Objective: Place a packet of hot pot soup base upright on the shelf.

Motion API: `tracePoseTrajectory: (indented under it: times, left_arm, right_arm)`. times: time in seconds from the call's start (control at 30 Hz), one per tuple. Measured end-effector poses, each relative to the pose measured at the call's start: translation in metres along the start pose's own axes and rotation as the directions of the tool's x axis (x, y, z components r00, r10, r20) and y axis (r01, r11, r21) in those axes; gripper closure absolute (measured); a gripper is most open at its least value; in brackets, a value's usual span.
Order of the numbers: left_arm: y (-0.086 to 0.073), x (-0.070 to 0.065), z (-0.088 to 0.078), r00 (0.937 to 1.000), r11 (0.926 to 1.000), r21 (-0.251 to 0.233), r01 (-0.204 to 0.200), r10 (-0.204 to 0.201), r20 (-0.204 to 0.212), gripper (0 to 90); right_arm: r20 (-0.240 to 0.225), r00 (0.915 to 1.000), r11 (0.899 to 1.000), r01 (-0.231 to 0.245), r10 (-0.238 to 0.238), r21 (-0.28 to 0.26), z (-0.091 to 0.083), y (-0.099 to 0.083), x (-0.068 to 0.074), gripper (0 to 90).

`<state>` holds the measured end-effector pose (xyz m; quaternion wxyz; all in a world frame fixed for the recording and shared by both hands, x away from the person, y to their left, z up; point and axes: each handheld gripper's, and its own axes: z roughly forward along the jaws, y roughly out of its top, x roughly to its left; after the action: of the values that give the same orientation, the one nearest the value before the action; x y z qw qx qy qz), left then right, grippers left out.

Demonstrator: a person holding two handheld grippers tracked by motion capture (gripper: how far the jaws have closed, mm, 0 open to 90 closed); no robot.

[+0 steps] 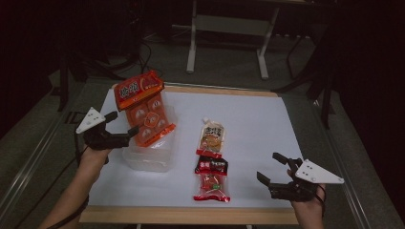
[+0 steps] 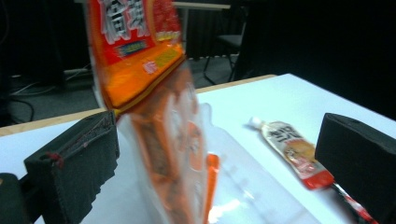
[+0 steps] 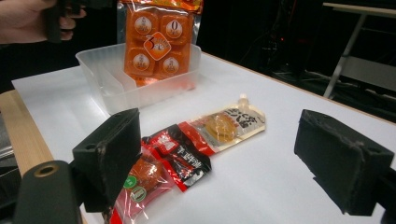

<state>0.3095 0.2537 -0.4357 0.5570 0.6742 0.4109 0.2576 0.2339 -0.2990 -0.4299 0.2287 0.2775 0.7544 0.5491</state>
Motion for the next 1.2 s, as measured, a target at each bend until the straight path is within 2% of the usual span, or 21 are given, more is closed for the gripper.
tracePoseTrajectory:
  times: [0.13, 0.23, 0.33, 0.43, 0.53, 0.6, 0.67, 0.77, 0.93, 1.0, 1.07, 1.13, 1.17, 1.2]
  left_arm:
    - [-0.002, -0.011, -0.012, 0.9997, 1.0, -0.01, 0.001, -0.001, 0.024, 0.4]
    - [-0.003, -0.022, -0.019, 0.9992, 0.9996, -0.024, -0.018, 0.019, 0.034, 0.4]
    - [-0.003, -0.034, -0.023, 0.9968, 0.9987, -0.012, -0.049, 0.05, 0.063, 0.4]
    - [-0.006, -0.047, -0.028, 0.993, 0.9971, -0.012, -0.075, 0.075, 0.09, 0.4]
    - [-0.009, -0.058, -0.032, 0.9896, 0.9981, -0.015, -0.059, 0.061, 0.13, 0.4]
    - [-0.012, -0.063, -0.033, 0.9861, 0.9983, -0.017, -0.056, 0.058, 0.156, 0.4]
    - [-0.015, -0.07, -0.035, 0.9798, 0.9983, -0.009, -0.057, 0.058, 0.192, 0.4]
    - [-0.021, -0.078, -0.036, 0.9723, 0.999, -0.008, -0.045, 0.045, 0.229, 0.4]
    - [-0.032, -0.092, -0.038, 0.9634, 0.9983, -0.011, -0.058, 0.059, 0.262, 0.4]
    - [-0.036, -0.097, -0.038, 0.9598, 0.998, -0.006, -0.064, 0.063, 0.274, 0.4]
    - [-0.04, -0.101, -0.039, 0.957, 0.9979, -0.02, -0.062, 0.065, 0.283, 0.4]
    - [-0.044, -0.106, -0.038, 0.9508, 0.9976, -0.019, -0.067, 0.07, 0.302, 0.4]
    - [-0.047, -0.108, -0.038, 0.949, 0.9975, -0.024, -0.067, 0.071, 0.307, 0.4]
    - [-0.049, -0.11, -0.038, 0.9482, 0.9974, -0.025, -0.067, 0.072, 0.309, 0.4]
  right_arm:
    - [-0.022, 0.9998, 1.0, 0.002, -0.002, 0.008, 0.004, 0.0, 0.001, 16.4]
    - [-0.017, 0.9998, 1.0, 0.013, -0.012, 0.013, 0.005, 0.001, 0.001, 14.6]
    - [-0.013, 0.9997, 0.999, 0.022, -0.021, 0.025, 0.006, 0.002, 0.002, 14.1]
    - [-0.024, 0.9997, 0.999, 0.003, -0.002, 0.038, 0.008, 0.0, 0.001, 13.9]
    - [-0.043, 0.9985, 0.998, -0.031, 0.034, 0.063, 0.012, -0.002, 0.001, 13.0]
    - [-0.042, 0.9984, 0.997, -0.034, 0.037, 0.072, 0.015, -0.003, 0.002, 11.5]
    - [-0.061, 0.9969, 0.996, -0.045, 0.049, 0.075, 0.018, -0.004, 0.002, 11.2]
    - [-0.055, 0.9973, 0.996, -0.044, 0.049, 0.074, 0.024, -0.003, 0.003, 11.1]
    - [-0.079, 0.9957, 0.995, -0.042, 0.049, 0.092, 0.036, -0.002, 0.003, 10.5]
    - [-0.083, 0.9959, 0.995, -0.029, 0.036, 0.094, 0.043, -0.001, 0.004, 14.3]
    - [-0.094, 0.9948, 0.994, -0.032, 0.041, 0.1, 0.047, -0.001, 0.004, 14.4]
    - [-0.102, 0.9938, 0.994, -0.034, 0.045, 0.108, 0.053, -0.002, 0.003, 15.7]
    - [-0.114, 0.9924, 0.992, -0.033, 0.047, 0.12, 0.062, -0.002, 0.003, 16.0]
    - [-0.114, 0.9924, 0.992, -0.033, 0.047, 0.12, 0.062, -0.002, 0.003, 16.0]
